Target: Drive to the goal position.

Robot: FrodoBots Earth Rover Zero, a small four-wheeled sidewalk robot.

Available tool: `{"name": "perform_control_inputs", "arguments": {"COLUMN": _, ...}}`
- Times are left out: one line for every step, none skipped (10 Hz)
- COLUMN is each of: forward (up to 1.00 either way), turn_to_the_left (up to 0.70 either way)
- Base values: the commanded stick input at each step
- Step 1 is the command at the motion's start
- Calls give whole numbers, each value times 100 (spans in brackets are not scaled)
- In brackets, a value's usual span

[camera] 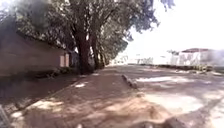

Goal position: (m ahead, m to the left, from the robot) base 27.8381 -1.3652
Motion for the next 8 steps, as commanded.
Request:
{"name": "perform_control_inputs", "arguments": {"forward": 70, "turn_to_the_left": 0}}
{"name": "perform_control_inputs", "arguments": {"forward": 70, "turn_to_the_left": 0}}
{"name": "perform_control_inputs", "arguments": {"forward": 70, "turn_to_the_left": 0}}
{"name": "perform_control_inputs", "arguments": {"forward": 70, "turn_to_the_left": 0}}
{"name": "perform_control_inputs", "arguments": {"forward": 70, "turn_to_the_left": 0}}
{"name": "perform_control_inputs", "arguments": {"forward": 70, "turn_to_the_left": 0}}
{"name": "perform_control_inputs", "arguments": {"forward": 70, "turn_to_the_left": 0}}
{"name": "perform_control_inputs", "arguments": {"forward": 70, "turn_to_the_left": 0}}
